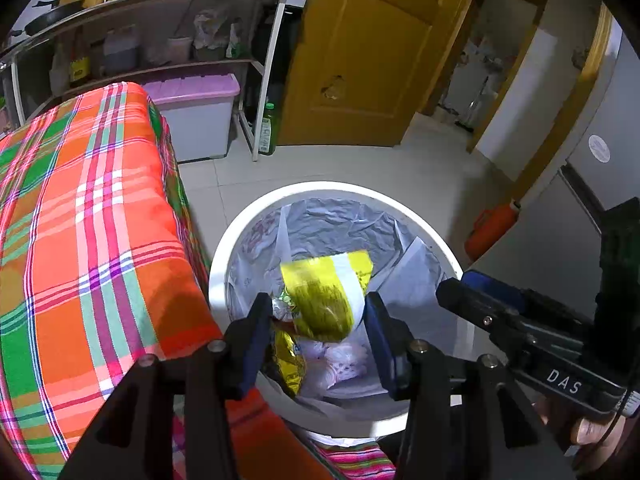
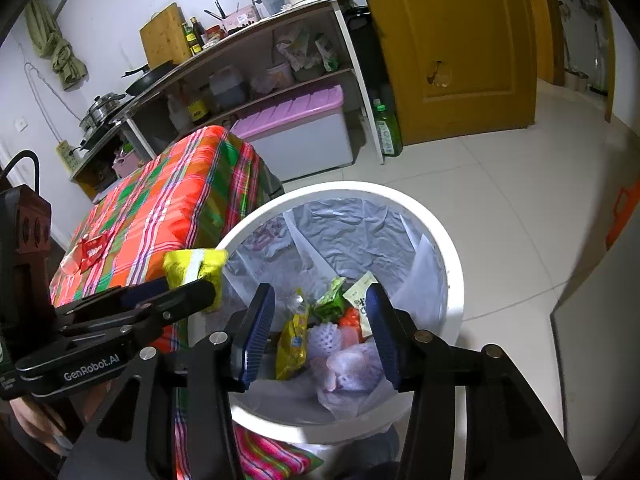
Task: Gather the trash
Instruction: 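Open both tools over the bin to drop the packet and cup, then move both tools back over the red wrapper and white foam box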
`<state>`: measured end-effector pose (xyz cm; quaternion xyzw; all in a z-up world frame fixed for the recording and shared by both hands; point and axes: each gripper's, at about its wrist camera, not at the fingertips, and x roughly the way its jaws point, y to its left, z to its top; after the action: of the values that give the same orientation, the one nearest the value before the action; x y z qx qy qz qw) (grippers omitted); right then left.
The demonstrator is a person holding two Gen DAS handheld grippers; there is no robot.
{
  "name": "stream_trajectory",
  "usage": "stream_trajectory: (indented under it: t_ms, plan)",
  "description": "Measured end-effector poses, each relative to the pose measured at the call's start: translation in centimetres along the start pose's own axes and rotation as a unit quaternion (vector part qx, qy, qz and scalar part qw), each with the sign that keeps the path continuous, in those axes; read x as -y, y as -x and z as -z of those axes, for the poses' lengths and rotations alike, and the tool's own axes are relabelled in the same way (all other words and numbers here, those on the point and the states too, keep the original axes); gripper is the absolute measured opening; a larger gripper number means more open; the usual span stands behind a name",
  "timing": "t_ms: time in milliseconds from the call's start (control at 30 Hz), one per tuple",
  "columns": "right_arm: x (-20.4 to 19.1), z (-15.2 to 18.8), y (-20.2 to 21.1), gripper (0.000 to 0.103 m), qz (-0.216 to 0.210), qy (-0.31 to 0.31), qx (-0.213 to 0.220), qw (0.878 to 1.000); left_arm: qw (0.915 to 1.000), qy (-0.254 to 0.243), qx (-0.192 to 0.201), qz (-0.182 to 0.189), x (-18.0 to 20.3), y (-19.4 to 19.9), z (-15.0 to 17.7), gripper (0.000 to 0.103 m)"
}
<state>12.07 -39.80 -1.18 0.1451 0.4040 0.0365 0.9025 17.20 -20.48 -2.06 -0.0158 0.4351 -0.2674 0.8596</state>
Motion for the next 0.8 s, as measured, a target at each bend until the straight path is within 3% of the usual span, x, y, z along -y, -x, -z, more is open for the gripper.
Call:
stream_trajectory:
  t_ms: [133, 233, 800]
  plan:
    - [-0.4, -0.1, 0.6, 0.049, 0.001, 0.006, 0.006, 1.000, 1.0000, 0.000, 0.005, 0.003, -0.1, 0.5, 0.0, 0.050]
    - [-0.7, -0.2, 1.1, 0.049, 0.002, 0.009, 0.011, 1.000, 0.9999, 0.002, 0.012, 0.008, -0.2, 0.9, -0.1, 0.062]
    - [-4.5, -0.1, 4.8, 0.049, -0.008, 0.044, 0.039, 0.998, 0.9981, 0.010, 0.060, 0.004, -1.5, 6.2, 0.9, 0.062]
